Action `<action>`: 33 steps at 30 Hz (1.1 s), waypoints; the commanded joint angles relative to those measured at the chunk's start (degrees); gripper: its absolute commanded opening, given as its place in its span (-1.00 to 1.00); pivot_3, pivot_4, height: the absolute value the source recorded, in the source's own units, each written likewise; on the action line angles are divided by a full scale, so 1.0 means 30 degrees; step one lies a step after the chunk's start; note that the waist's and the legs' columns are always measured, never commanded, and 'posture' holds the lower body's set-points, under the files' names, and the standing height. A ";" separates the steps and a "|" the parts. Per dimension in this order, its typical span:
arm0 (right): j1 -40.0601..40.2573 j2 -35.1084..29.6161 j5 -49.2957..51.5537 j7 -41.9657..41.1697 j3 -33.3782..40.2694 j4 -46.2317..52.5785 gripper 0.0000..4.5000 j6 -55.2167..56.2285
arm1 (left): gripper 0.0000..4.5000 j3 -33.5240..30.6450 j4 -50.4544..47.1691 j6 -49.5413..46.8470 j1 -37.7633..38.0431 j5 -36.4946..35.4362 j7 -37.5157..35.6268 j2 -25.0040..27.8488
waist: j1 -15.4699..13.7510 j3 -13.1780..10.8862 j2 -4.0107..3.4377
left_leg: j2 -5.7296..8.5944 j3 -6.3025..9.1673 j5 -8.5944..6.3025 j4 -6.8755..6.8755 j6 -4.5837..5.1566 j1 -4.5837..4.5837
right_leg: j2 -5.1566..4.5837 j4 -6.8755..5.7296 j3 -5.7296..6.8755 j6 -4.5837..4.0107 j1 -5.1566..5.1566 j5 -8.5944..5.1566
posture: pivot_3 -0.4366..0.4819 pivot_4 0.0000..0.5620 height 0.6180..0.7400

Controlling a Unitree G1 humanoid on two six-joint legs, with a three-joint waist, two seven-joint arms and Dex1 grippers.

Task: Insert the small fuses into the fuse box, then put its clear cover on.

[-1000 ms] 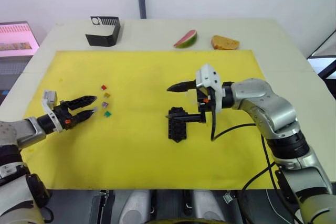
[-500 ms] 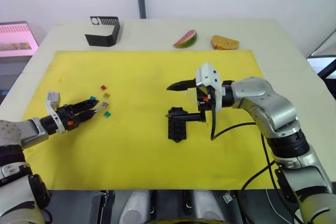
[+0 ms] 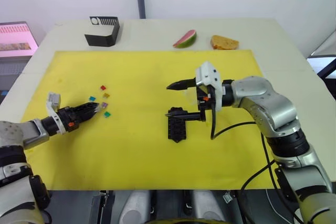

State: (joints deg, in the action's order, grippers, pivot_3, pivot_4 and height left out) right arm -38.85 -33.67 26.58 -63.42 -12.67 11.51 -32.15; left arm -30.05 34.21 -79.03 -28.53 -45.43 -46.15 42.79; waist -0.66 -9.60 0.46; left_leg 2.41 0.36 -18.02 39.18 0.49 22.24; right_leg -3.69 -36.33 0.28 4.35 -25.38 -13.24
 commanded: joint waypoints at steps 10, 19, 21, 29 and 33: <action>-0.0503 0.0159 0.0151 -0.0071 0.0698 0.0054 1.00 0.0533 | -0.99 -0.0113 -0.0733 -0.0534 0.1337 0.0126 -0.0009 0.1163 | 0.0437 0.0014 -0.0023 | -0.0009 0.0001 0.0000 -0.0022 -0.0001 -0.0002 | 0.0005 -0.0007 -0.0001 0.0000 -0.0018 -0.0001 | -0.05 -0.47 1.00; 0.0295 0.0948 0.2332 0.1568 0.2391 0.1383 1.00 -0.1395 | -0.99 -0.3879 -0.5322 -0.4279 0.0178 -0.3051 0.1056 0.1885 | 0.0380 0.0011 0.0022 | -0.0030 0.0000 0.0004 -0.0014 -0.0009 0.0051 | 0.0021 -0.0004 -0.0001 -0.0001 -0.0065 -0.0001 | -0.05 -0.47 1.00; 0.0685 0.1382 0.3426 0.2638 0.3132 0.1983 1.00 -0.2537 | -0.99 -0.4380 -0.6498 -0.4490 -0.0214 -0.4529 0.1881 0.1455 | 0.0241 0.0026 0.0064 | -0.0028 0.0022 0.0001 -0.0005 -0.0005 0.0060 | 0.0016 0.0004 -0.0002 -0.0001 -0.0047 -0.0001 | -0.05 -0.47 1.00; 0.1413 0.5612 0.9105 0.9285 0.6224 0.3335 1.00 -0.6606 | -0.99 -0.4202 -1.0045 -0.4103 -0.3423 -1.1567 0.6764 -0.3506 | 0.0066 0.0029 0.0074 | -0.0020 0.0027 0.0015 0.0004 -0.0028 0.0051 | 0.0019 -0.0017 -0.0002 0.0004 -0.0046 0.0003 | -0.05 -0.47 1.00; 0.0891 0.7397 1.1110 1.2199 0.7055 0.3003 1.00 -0.7437 | -0.99 -0.3115 -1.0727 -0.2098 -0.4273 -1.4069 0.8925 -0.5605 | 0.0188 0.0030 0.0072 | -0.0020 0.0027 0.0025 0.0003 -0.0044 0.0047 | 0.0028 -0.0032 -0.0001 0.0004 -0.0055 0.0003 | -0.05 -0.47 1.00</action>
State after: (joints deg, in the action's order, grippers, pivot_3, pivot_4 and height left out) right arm -34.41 -13.00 55.99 -30.59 6.43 19.78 -53.96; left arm -40.41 3.49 -88.42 -40.31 -82.57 -22.35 26.94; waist -0.10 -9.51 0.68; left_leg 2.35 0.44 -17.93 39.19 0.34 22.37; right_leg -3.60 -36.44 0.28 4.37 -25.55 -13.23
